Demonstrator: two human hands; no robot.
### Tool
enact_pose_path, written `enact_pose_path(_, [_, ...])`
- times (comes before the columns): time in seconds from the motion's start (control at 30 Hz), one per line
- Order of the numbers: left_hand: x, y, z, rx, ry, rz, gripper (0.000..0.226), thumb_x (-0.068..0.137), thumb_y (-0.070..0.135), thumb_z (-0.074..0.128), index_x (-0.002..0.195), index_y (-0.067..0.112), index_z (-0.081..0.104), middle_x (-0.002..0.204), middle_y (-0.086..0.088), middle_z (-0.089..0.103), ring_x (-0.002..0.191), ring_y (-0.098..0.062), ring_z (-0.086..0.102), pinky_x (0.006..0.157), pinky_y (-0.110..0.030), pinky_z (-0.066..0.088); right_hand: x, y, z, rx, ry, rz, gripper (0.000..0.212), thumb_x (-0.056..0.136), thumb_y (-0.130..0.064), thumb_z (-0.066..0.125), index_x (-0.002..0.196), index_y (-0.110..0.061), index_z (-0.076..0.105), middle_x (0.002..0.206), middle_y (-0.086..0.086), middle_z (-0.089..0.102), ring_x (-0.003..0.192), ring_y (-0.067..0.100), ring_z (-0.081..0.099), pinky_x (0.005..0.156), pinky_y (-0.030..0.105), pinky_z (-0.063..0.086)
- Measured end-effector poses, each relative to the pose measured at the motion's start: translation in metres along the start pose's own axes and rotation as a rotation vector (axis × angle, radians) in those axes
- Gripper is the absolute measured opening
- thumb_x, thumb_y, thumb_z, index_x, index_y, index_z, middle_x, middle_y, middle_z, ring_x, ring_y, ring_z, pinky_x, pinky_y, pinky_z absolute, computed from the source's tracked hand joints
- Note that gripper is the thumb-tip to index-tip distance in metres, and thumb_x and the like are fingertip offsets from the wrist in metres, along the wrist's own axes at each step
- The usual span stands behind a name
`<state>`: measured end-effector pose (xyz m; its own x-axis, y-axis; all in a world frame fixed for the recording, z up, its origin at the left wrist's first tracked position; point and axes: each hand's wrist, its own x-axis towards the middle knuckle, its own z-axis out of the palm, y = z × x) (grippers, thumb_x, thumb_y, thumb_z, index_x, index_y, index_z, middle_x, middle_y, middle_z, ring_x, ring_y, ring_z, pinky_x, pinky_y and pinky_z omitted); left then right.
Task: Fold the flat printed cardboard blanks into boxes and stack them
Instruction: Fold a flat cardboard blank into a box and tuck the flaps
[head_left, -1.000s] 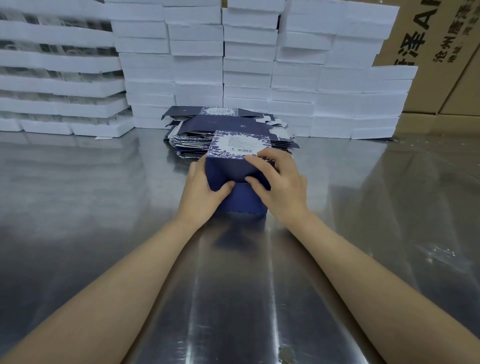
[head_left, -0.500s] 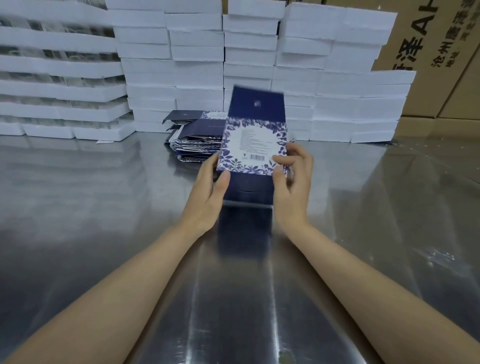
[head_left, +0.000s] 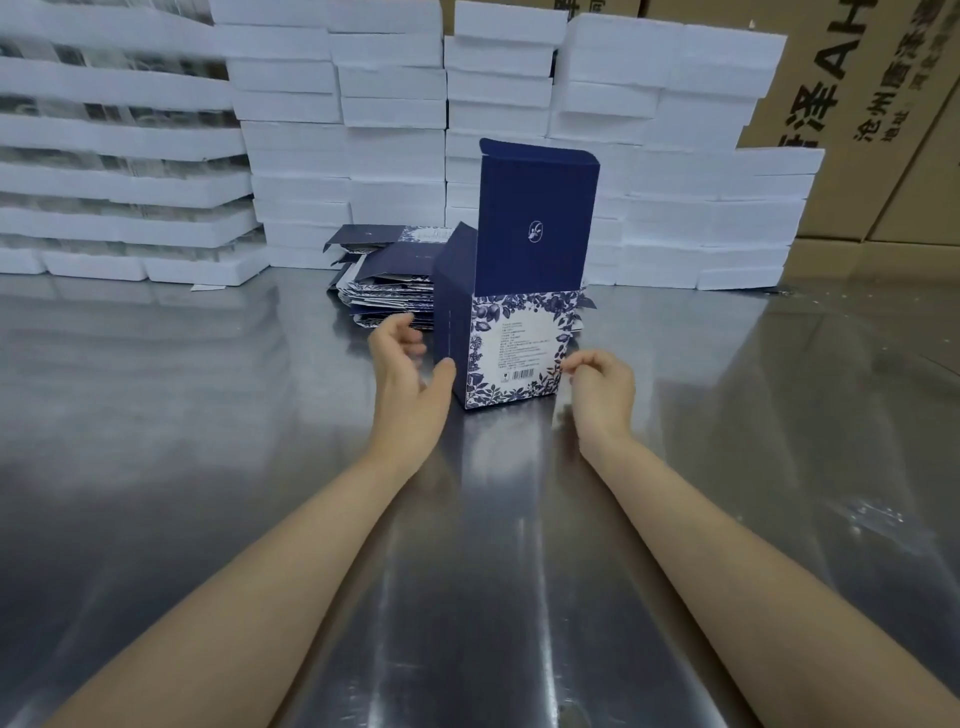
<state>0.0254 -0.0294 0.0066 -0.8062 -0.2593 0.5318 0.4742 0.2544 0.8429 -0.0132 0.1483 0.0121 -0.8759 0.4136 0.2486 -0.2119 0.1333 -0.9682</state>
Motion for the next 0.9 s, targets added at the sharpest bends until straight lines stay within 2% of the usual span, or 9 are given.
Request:
enact_pose_path(0.13, [0.011,-0.005,-0.004,-0.055,-0.175,-0.342,0.076,0.096,0.021,0.056,0.153,0.021,0.006,0.156,0.001,0.021,0.141,-0.01,0.025,0.114,-0.029,0.024,0.002,-0.001,0.001,0.064,-0.042,0.048,0.036,0.085,0.004,0.038,0.069,-0.019,0.06,0.074,0.004,0.06,0.061,0.014,0.051,0.057,0.025,0.044])
enact_pose_path(0.3, [0.004,-0.004,-0.003,0.204,-0.432,-0.208,0.075,0.096,0.03,0.055,0.155,0.026,0.009,0.161,0.009,0.017,0.144,-0.008,0.024,0.118,-0.034,0.022,0.002,0.0,0.004,0.014,0.025,-0.042,0.03,0.086,0.0,0.041,0.076,-0.023,0.056,0.107,0.02,0.059,0.085,0.029,0.058,0.084,0.042,0.05])
enact_pose_path(0.37, [-0.001,0.001,-0.002,0.134,-0.435,-0.128,0.066,0.095,0.019,0.057,0.152,0.026,0.024,0.147,0.006,0.046,0.126,-0.006,0.049,0.11,-0.032,0.036,0.004,0.003,0.005,0.018,-0.027,-0.028,0.028,0.086,0.002,0.04,0.075,-0.018,0.056,0.113,0.021,0.056,0.085,0.029,0.059,0.083,0.042,0.053])
enact_pose_path(0.43, [-0.006,0.006,-0.002,0.075,-0.383,-0.022,0.048,0.092,0.01,0.055,0.132,0.034,0.047,0.103,0.011,0.071,0.092,-0.007,0.064,0.093,-0.026,0.047,0.007,0.007,0.005,0.006,0.003,-0.017,0.028,0.081,0.003,0.038,0.068,-0.017,0.052,0.107,0.021,0.056,0.086,0.029,0.055,0.084,0.043,0.048])
enact_pose_path(0.53, [-0.006,0.008,-0.002,0.142,-0.208,0.095,0.045,0.087,0.005,0.056,0.116,0.038,0.054,0.092,0.016,0.065,0.085,-0.004,0.059,0.084,-0.02,0.045,0.01,0.008,0.004,0.089,0.084,0.051,0.025,0.082,-0.003,0.04,0.068,-0.021,0.052,0.098,0.014,0.056,0.083,0.022,0.051,0.08,0.04,0.042])
enact_pose_path(0.6, [0.001,0.004,-0.001,0.115,-0.215,-0.021,0.06,0.09,0.004,0.056,0.142,0.028,0.037,0.132,0.01,0.055,0.115,-0.003,0.053,0.1,-0.024,0.041,0.01,0.007,0.004,0.16,0.114,0.073,0.023,0.087,-0.01,0.042,0.075,-0.022,0.056,0.105,0.011,0.06,0.083,0.019,0.056,0.078,0.032,0.045])
enact_pose_path(0.67, [0.01,-0.002,-0.001,0.122,-0.329,-0.25,0.081,0.095,0.019,0.056,0.155,0.024,0.002,0.16,0.01,0.021,0.139,-0.01,0.033,0.111,-0.028,0.028,0.009,0.004,0.005,0.194,0.101,0.068,0.025,0.093,-0.014,0.039,0.086,-0.025,0.06,0.113,0.009,0.062,0.096,0.02,0.06,0.088,0.032,0.048])
enact_pose_path(0.73, [0.016,-0.01,-0.001,0.205,-0.407,-0.36,0.094,0.095,0.031,0.058,0.153,0.027,-0.016,0.162,0.012,0.006,0.143,-0.018,0.029,0.112,-0.031,0.027,0.007,0.001,0.005,0.189,0.038,0.052,0.026,0.096,-0.018,0.036,0.093,-0.026,0.061,0.11,0.003,0.064,0.102,0.017,0.06,0.096,0.035,0.047])
enact_pose_path(0.9, [0.024,-0.022,0.005,0.398,-0.448,-0.326,0.115,0.083,0.03,0.074,0.152,0.019,-0.018,0.16,0.002,0.023,0.14,-0.023,0.036,0.11,-0.033,0.034,0.0,0.003,0.006,-0.043,-0.079,-0.081,0.027,0.089,0.002,0.046,0.102,-0.019,0.057,0.119,0.004,0.049,0.084,-0.009,0.055,0.087,0.031,0.05])
